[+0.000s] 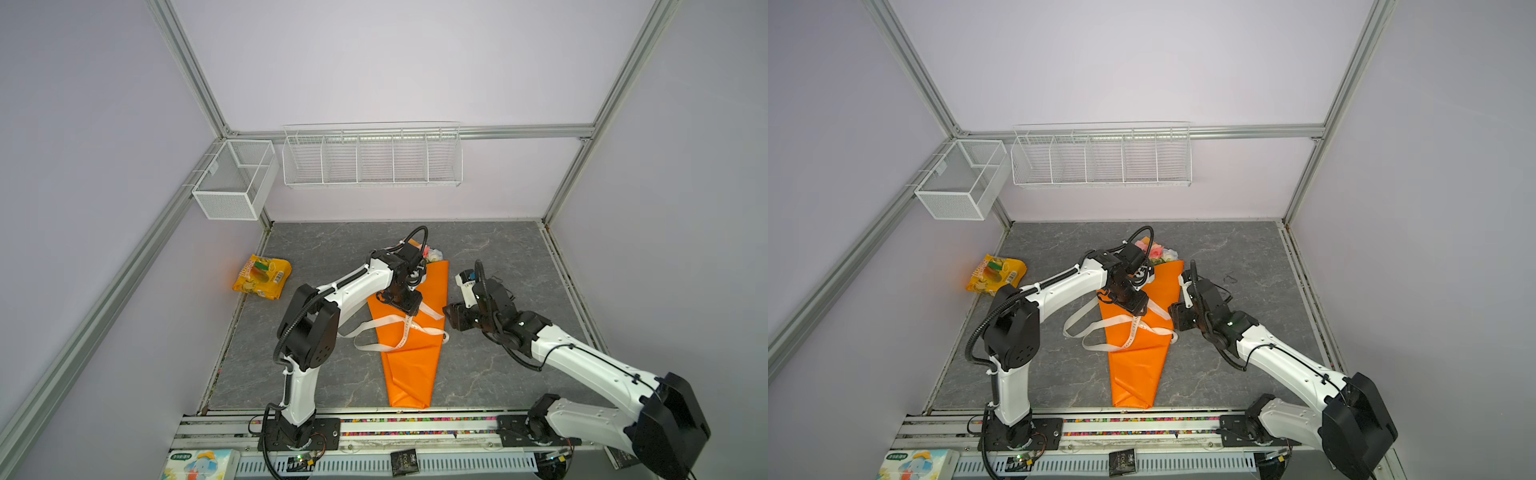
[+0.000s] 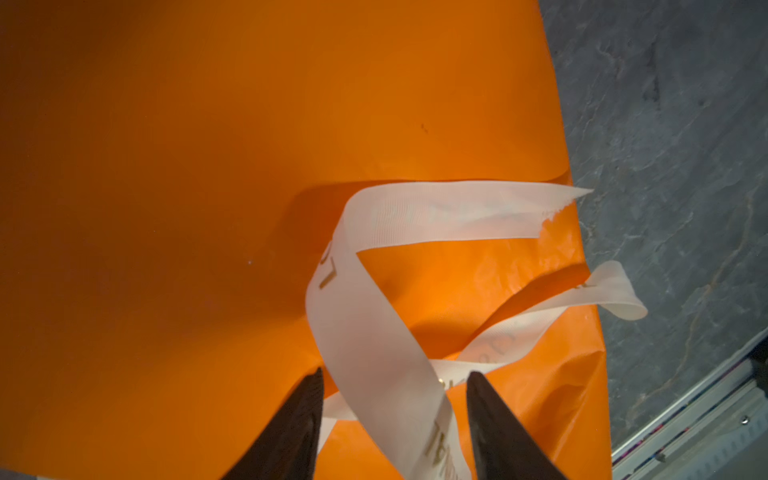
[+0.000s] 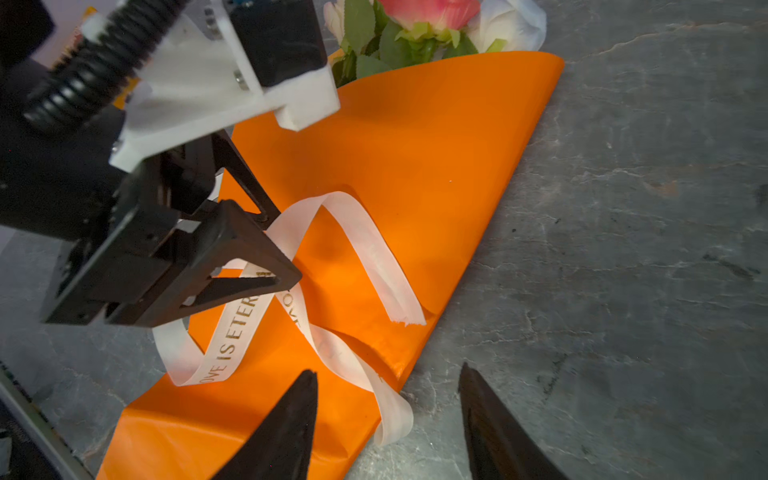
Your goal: Tie the bouquet of fake flowers
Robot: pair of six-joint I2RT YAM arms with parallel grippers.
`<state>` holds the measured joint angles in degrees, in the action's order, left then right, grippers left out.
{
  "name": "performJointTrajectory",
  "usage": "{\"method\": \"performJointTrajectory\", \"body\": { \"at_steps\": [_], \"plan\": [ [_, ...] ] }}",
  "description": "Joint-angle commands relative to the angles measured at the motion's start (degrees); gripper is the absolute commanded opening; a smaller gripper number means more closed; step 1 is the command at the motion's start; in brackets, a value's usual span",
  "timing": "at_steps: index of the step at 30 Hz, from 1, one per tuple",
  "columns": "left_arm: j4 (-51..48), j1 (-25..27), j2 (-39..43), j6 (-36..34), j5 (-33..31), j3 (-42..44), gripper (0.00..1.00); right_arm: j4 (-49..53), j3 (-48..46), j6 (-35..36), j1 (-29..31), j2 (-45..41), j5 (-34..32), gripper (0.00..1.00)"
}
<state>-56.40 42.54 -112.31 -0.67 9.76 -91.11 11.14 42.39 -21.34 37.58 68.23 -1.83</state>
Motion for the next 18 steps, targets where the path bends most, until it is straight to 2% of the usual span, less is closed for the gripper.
{"method": "performJointTrajectory", "body": {
  "at_steps": [1, 4, 8, 11, 18],
  "plan": [
    [-2.9, 0.2, 4.4, -3.9, -3.3, 2.9, 0.68, -5.7, -0.8, -0.8, -0.3, 2.4, 4.2, 0.58],
    [-1.0, 0.2, 4.7, -5.3, -2.2, 5.7, 0.71, -6.5, 0.5, 0.0, -0.3, 5.4, 5.2, 0.57],
    [-0.6, 0.2, 1.7, -5.6, 1.7, 4.1, 0.73, -6.9, 2.8, 0.2, -0.3, 9.2, 7.4, 0.58],
    [-1.3, 0.2, -0.4, -6.5, 1.7, 3.5, 0.73, -9.2, 2.3, -0.7, -0.3, 10.3, 7.3, 0.57],
    [-0.1, 0.0, -0.5, -8.3, -3.7, 4.7, 0.75, -10.4, 1.8, -1.2, -0.4, 11.3, 6.4, 0.57]
  ]
}}
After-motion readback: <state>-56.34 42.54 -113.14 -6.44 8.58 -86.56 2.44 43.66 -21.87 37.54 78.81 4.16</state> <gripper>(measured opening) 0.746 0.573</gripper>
